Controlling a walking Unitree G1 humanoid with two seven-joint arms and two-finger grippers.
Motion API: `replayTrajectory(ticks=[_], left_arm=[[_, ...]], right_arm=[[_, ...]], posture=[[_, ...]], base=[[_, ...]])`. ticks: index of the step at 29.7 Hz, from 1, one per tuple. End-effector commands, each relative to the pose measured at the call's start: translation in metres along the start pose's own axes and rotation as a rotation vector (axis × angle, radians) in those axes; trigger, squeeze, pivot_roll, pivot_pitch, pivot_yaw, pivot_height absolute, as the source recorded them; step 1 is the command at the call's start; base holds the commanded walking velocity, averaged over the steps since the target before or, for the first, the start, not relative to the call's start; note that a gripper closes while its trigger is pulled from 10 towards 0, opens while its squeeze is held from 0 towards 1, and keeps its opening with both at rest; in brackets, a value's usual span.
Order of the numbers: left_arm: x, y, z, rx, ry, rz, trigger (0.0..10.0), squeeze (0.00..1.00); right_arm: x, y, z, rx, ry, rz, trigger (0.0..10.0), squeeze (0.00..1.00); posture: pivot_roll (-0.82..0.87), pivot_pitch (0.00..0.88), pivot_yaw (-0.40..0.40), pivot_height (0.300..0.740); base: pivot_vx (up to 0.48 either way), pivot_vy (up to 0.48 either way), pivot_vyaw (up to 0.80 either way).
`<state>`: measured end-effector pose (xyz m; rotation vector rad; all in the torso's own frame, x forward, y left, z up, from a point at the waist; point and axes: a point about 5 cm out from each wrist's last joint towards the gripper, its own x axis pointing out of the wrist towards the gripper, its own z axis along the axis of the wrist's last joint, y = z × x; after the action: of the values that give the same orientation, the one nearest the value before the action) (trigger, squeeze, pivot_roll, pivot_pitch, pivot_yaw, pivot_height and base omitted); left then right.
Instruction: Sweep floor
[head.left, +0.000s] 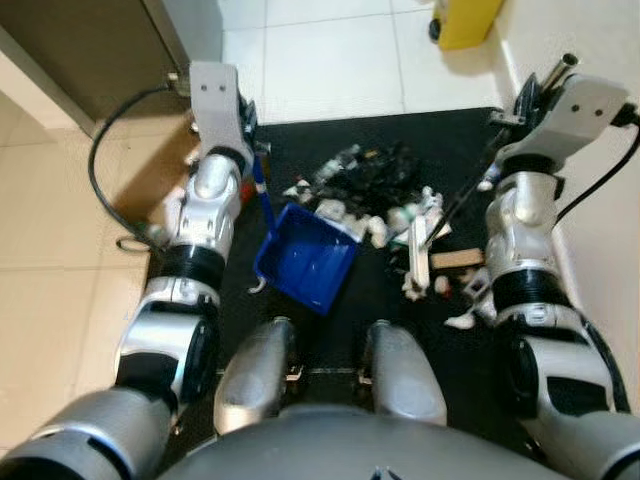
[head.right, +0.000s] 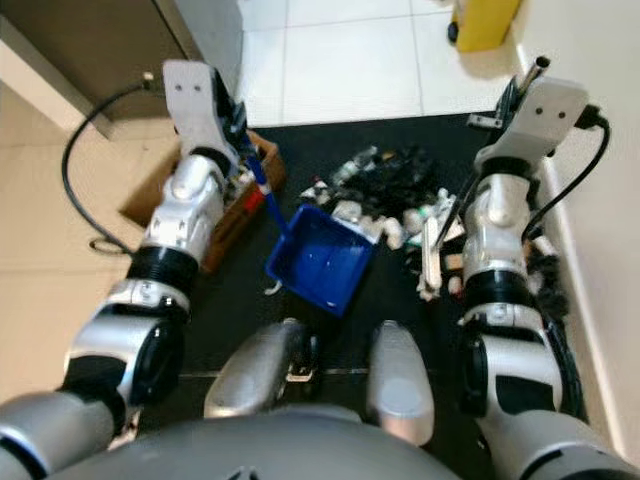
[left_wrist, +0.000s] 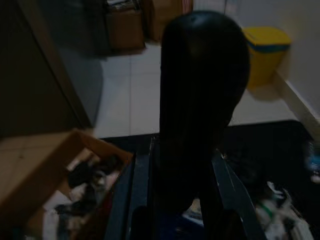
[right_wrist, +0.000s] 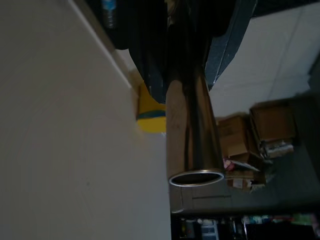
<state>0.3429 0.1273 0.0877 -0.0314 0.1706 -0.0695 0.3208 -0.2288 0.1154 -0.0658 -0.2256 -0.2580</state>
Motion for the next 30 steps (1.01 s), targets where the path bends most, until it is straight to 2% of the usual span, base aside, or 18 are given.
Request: replayTrajectory(ticks=[1,25,30], left_arm=[[0.000,0.003,0.005,0.002,-0.026,0.011,10.0,0.00],[-0.001,0.010,0.001,-0.005,-0.003,0.049,10.0,0.00],[-0.002,0.020,-0.008,-0.001,0.054,0.111,10.0,0.00]], right_arm=[[0.001,0.003,0.004,0.011,-0.031,0.006,10.0,0.00],[0.001,0.006,0.003,0.014,-0.029,0.019,10.0,0.00],[0.001,0.006,0.004,0.012,-0.032,0.021,10.0,0.00]], posture=[[0.02,0.030,0.098,0.740],[0.03,0.028,0.095,0.740],[0.03,0.039,0.094,0.740]], base=[[0.000,-0.326,0.00],[0.000,-0.013,0.00],[0.000,0.000,0.00]])
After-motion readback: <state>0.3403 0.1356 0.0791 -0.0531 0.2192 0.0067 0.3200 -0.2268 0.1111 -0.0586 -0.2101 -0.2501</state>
